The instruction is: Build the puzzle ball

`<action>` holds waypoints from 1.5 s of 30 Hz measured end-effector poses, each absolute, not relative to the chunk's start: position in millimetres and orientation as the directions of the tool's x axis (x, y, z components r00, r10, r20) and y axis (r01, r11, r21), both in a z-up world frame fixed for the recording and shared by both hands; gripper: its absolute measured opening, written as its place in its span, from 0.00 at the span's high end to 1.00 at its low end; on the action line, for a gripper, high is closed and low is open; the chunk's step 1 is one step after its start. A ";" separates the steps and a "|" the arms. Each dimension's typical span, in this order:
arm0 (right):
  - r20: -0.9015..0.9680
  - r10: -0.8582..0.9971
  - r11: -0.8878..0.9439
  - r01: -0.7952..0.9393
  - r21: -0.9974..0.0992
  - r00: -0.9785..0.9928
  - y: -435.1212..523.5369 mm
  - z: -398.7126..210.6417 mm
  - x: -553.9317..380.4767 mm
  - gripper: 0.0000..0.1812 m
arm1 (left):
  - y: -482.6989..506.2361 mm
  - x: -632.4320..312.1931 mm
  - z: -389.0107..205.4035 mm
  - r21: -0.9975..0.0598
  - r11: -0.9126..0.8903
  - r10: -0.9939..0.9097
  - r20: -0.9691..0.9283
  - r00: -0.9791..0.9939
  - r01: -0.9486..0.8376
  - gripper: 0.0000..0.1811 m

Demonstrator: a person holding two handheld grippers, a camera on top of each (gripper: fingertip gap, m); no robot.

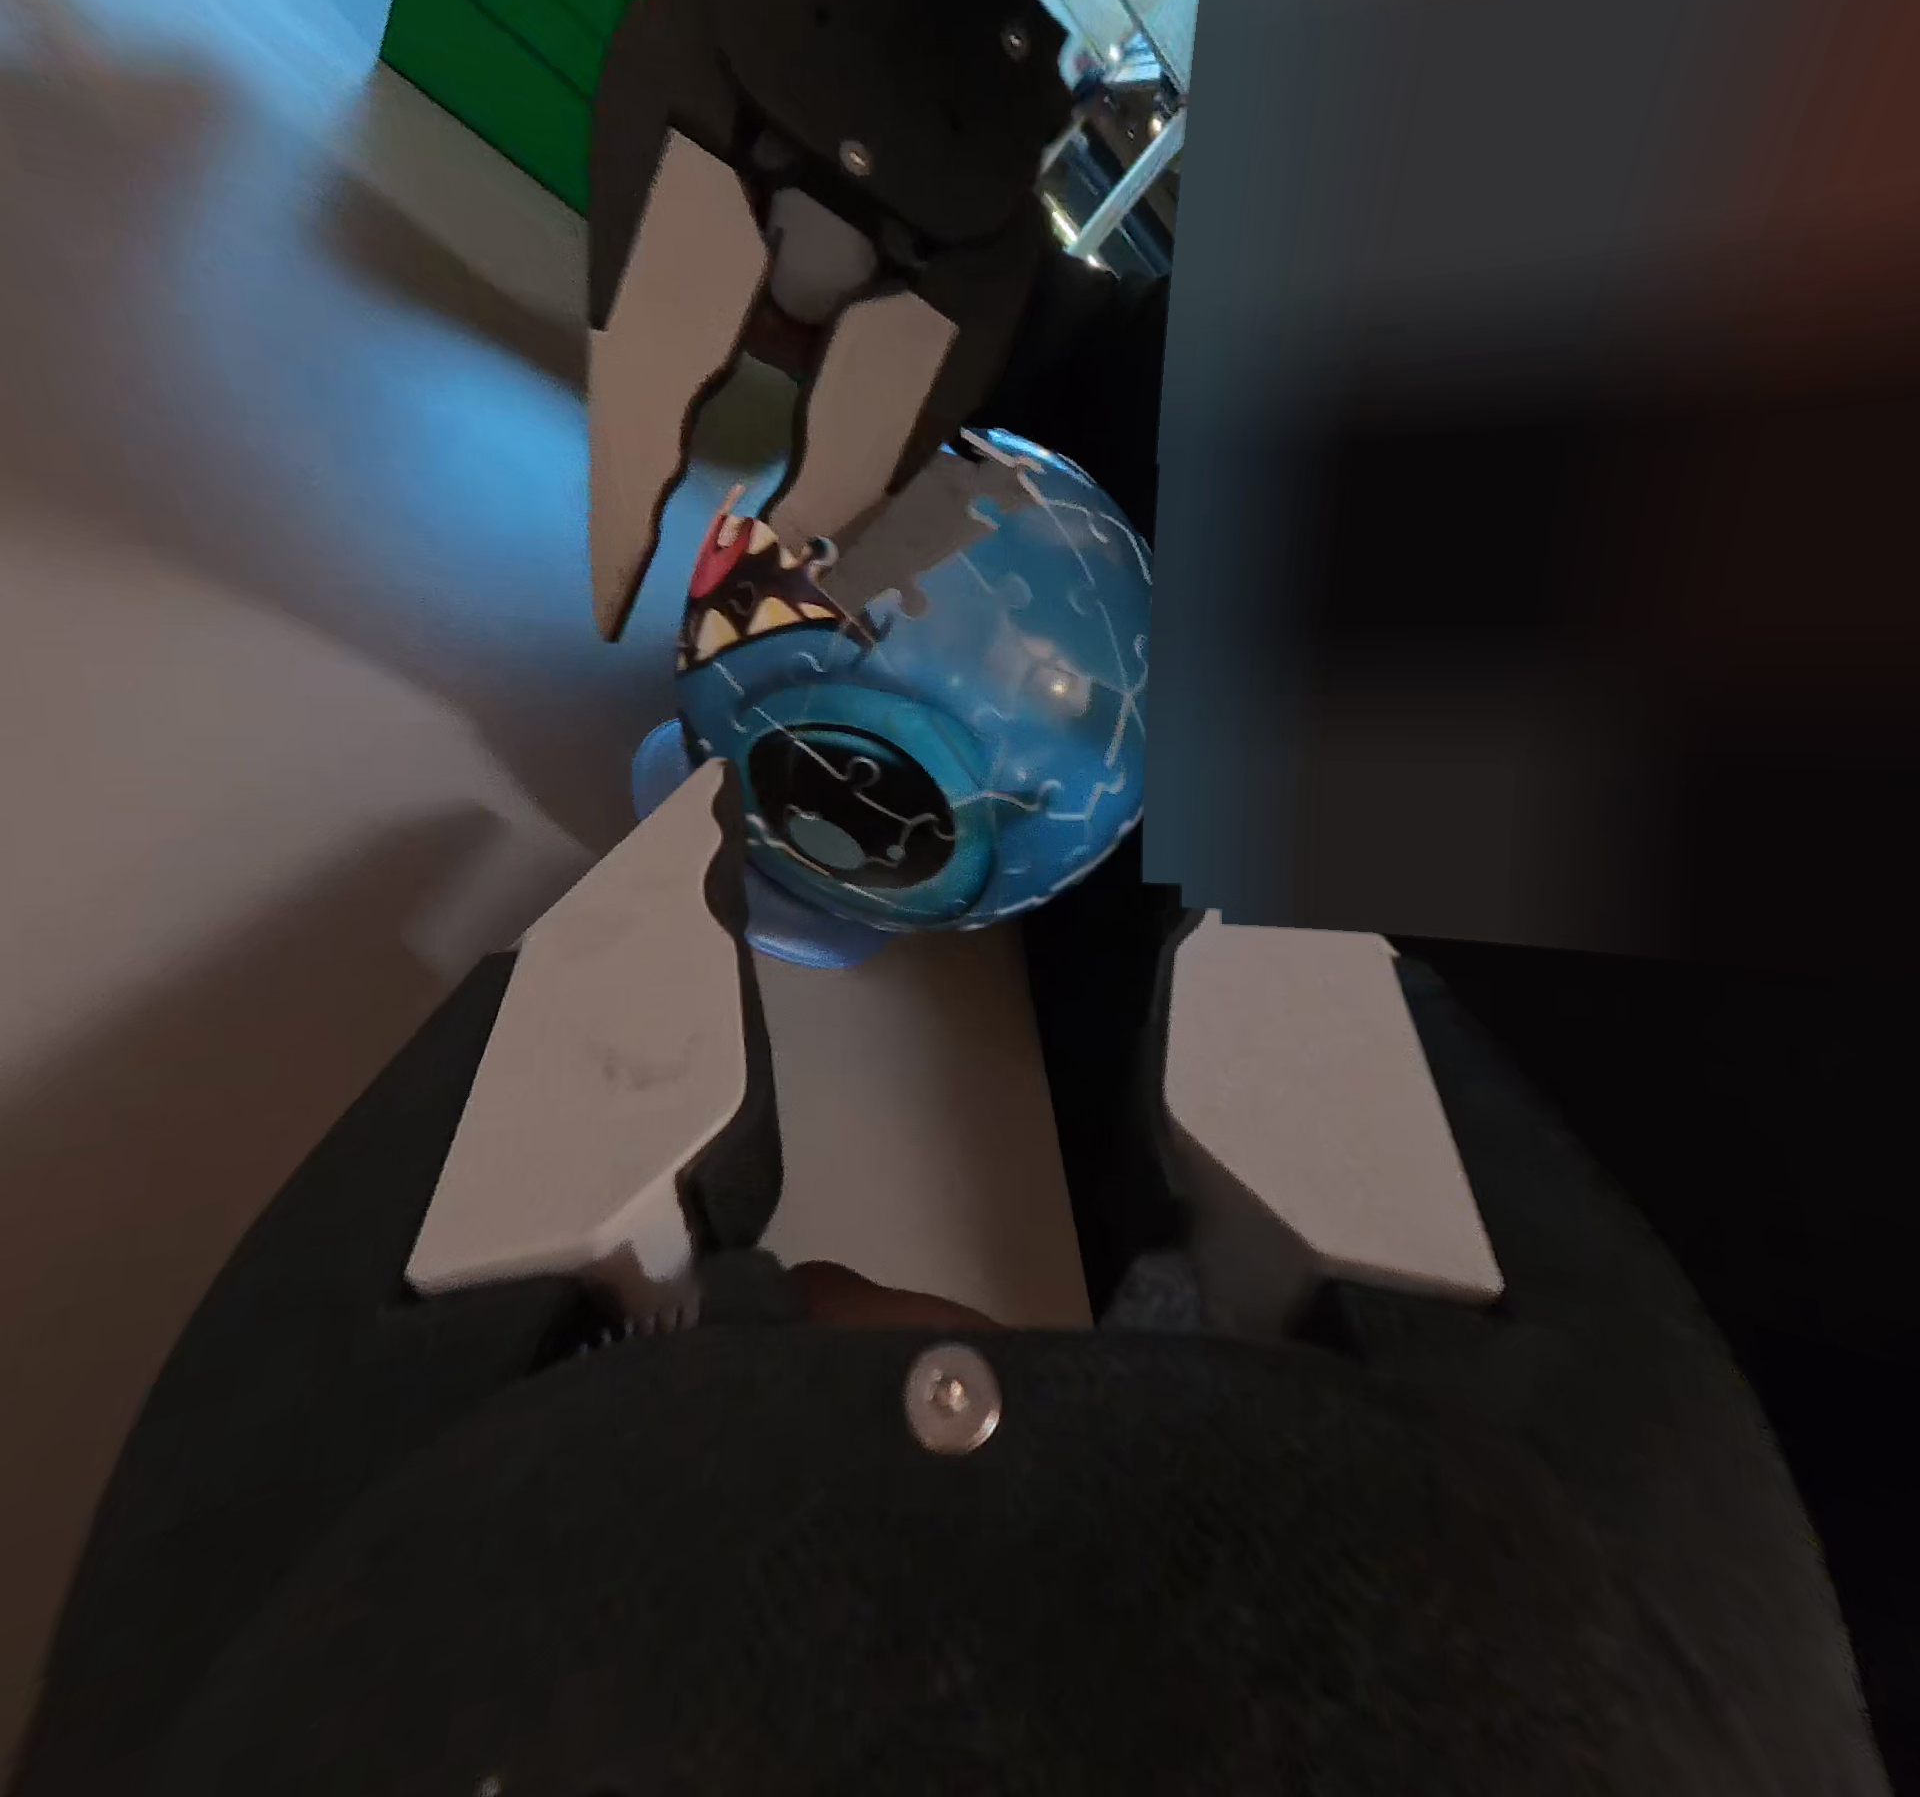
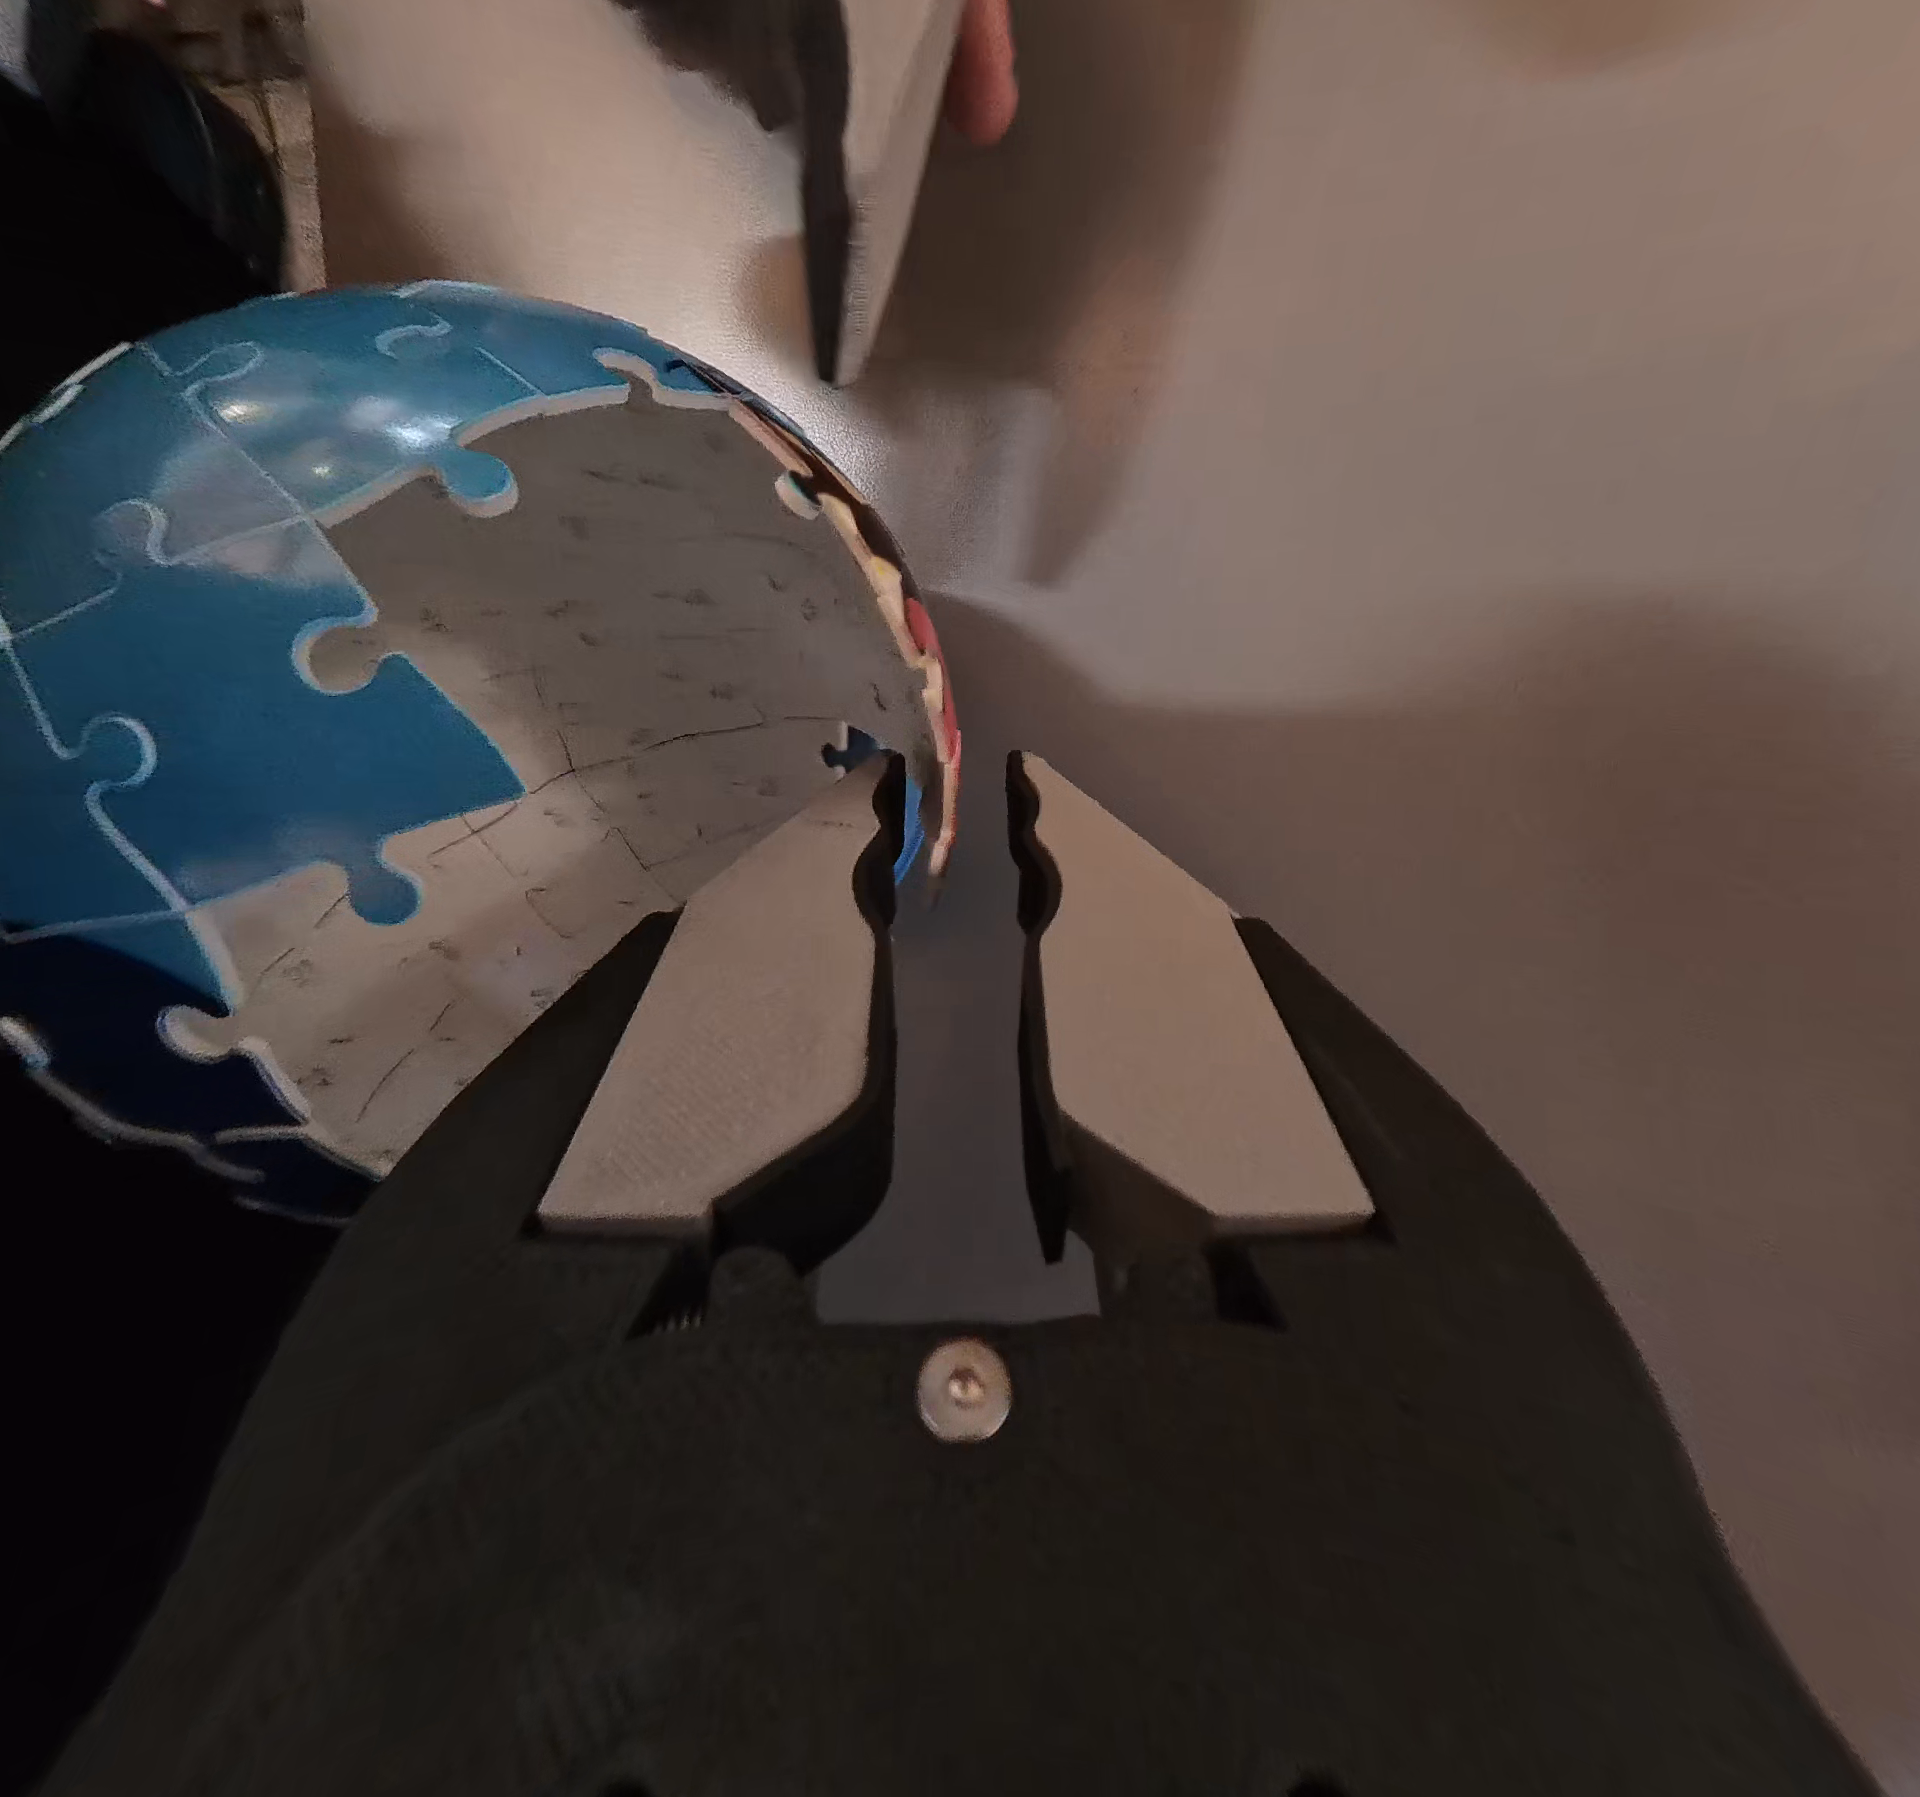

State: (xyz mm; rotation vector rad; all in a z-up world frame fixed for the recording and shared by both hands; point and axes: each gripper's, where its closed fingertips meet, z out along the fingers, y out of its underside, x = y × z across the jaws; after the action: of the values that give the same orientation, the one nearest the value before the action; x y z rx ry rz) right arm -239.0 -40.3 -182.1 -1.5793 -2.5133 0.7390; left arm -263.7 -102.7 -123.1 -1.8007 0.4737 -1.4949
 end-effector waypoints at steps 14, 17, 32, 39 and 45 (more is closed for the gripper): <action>-0.179 0.877 0.292 0.791 -0.538 -0.446 -37.5 -174.6 -241.4 0.90 | -75.1 -252.8 -128.1 -0.667 -0.741 -0.647 0.741 0.180 0.078 0.47; -0.178 0.874 0.294 0.784 -0.547 -0.452 -38.0 -177.5 -241.3 0.90 | -71.6 -251.2 -131.1 -0.670 -0.740 -0.650 0.735 0.191 0.061 0.47; -0.213 0.857 0.276 0.768 -0.579 -0.468 -42.7 -174.6 -243.0 0.95 | -83.9 -236.2 -133.0 -0.654 -0.756 -0.652 0.750 0.115 -0.026 0.45; -0.194 0.866 0.276 0.764 -0.583 -0.461 -40.6 -174.7 -244.3 0.96 | -83.4 -235.1 -132.8 -0.663 -0.748 -0.662 0.742 0.105 -0.031 0.45; -0.227 0.849 0.270 0.762 -0.589 -0.477 -44.4 -175.7 -244.3 0.98 | -84.3 -233.5 -133.9 -0.664 -0.746 -0.665 0.741 0.098 -0.039 0.44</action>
State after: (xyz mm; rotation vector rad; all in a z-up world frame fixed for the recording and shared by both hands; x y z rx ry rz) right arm -244.3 -44.4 -175.7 -1.5292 -2.3936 0.9905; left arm -233.5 -84.3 -133.9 -1.8962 0.6864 -1.6936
